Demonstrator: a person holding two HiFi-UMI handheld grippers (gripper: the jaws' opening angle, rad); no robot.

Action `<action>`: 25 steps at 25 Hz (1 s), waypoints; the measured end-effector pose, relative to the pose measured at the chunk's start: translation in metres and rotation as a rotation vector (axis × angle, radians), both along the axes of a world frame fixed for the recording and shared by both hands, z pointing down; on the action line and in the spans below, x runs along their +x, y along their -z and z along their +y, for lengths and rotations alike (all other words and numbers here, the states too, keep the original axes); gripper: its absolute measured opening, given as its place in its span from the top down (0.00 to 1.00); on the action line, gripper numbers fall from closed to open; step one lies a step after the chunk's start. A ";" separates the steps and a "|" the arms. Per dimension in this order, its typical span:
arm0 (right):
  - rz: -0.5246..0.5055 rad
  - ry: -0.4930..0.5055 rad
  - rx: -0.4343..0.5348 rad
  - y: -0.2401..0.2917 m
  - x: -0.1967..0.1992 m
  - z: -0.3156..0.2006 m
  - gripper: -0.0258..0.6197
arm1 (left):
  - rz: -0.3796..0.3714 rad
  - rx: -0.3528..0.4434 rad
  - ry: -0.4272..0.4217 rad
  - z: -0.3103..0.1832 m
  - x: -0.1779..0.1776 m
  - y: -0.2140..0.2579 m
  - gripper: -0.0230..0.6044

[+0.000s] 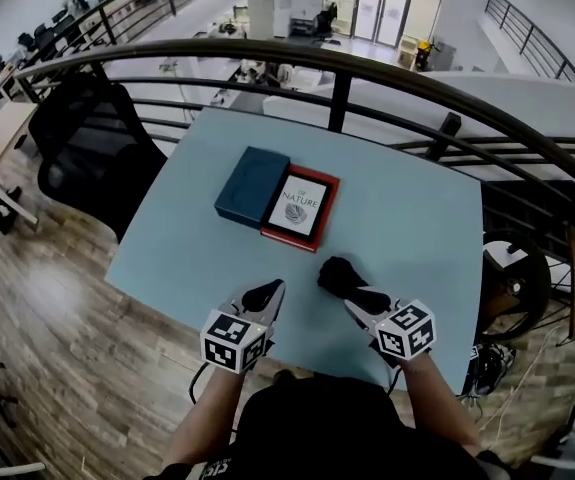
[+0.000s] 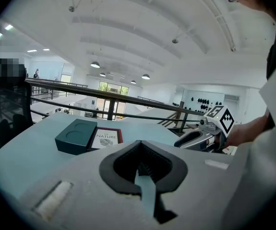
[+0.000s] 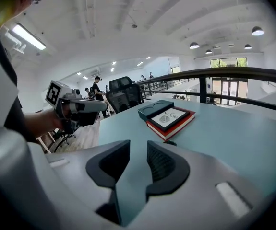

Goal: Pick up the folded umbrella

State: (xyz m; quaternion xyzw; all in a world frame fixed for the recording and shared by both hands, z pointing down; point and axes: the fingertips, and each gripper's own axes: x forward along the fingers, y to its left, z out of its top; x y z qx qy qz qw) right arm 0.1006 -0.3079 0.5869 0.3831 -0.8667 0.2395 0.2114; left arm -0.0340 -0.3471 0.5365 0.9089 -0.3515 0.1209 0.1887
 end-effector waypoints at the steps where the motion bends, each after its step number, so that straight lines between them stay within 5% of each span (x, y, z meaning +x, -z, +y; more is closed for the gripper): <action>1: 0.002 0.007 -0.014 -0.006 0.001 -0.004 0.78 | 0.002 -0.009 0.002 -0.006 0.003 -0.004 0.95; 13: 0.219 0.089 -0.158 -0.094 0.032 -0.029 0.52 | -0.006 -0.094 0.011 -0.037 0.016 -0.038 0.95; 25: 0.292 0.115 -0.320 -0.159 0.062 -0.028 0.45 | -0.025 -0.170 0.014 -0.040 0.024 -0.072 0.95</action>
